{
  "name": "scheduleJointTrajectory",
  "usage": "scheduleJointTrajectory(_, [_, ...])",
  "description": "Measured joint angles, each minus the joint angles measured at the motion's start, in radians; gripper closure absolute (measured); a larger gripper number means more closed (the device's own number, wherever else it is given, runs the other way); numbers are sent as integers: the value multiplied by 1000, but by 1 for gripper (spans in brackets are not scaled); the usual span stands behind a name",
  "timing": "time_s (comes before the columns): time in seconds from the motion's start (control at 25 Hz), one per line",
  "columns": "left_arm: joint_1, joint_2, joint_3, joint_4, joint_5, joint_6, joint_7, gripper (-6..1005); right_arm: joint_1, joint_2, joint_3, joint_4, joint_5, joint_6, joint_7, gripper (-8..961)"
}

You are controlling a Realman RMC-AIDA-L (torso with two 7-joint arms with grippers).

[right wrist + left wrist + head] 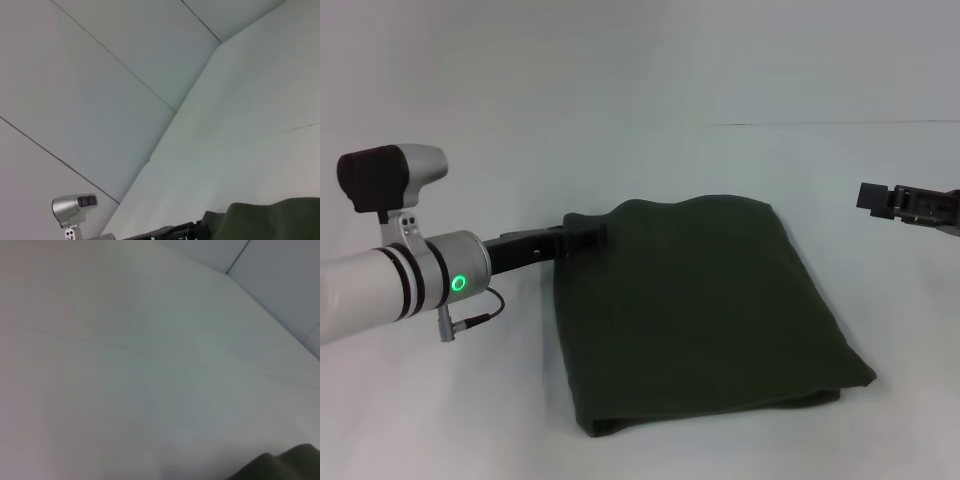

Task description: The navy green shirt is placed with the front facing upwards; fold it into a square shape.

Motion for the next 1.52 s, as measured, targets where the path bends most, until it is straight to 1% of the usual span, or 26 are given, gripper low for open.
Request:
scheduleJointTrajectory(0.08, [-2, 0, 13, 1, 0, 0, 0, 163, 0, 0, 0, 0, 0, 0, 0, 39])
scheduleJointTrajectory(0.36, [-6, 0, 14, 2, 0, -3, 0, 294, -2, 0, -6, 0, 0, 4, 0, 38])
scheduleJointTrajectory(0.44, [-7, 0, 14, 2, -2, -4, 0, 504, -3, 0, -8, 0, 0, 4, 0, 39])
scheduleJointTrajectory(0.68, [-15, 0, 14, 2, -7, -5, 0, 742, -6, 1, -7, 6, -2, 6, -12, 38])
scheduleJointTrajectory(0.92, [-38, 0, 14, -1, -8, 2, -10, 960, -8, 8, -8, 7, -1, 7, -35, 38])
scheduleJointTrajectory(1.28, [-96, 0, 14, -7, -8, 0, -54, 967, -6, 15, -9, 7, -1, 17, -67, 39])
scheduleJointTrajectory(1.44, [-106, 0, 14, -7, -8, 0, -63, 968, -4, 17, -9, 3, -1, 18, -70, 39])
scheduleJointTrajectory(1.48, [-124, 0, 14, -8, -8, -1, -79, 968, -4, 17, -9, 3, -1, 18, -71, 39])
scheduleJointTrajectory(1.52, [-128, 0, 14, -8, -8, -1, -82, 968, -4, 17, -9, 3, -1, 18, -73, 39])
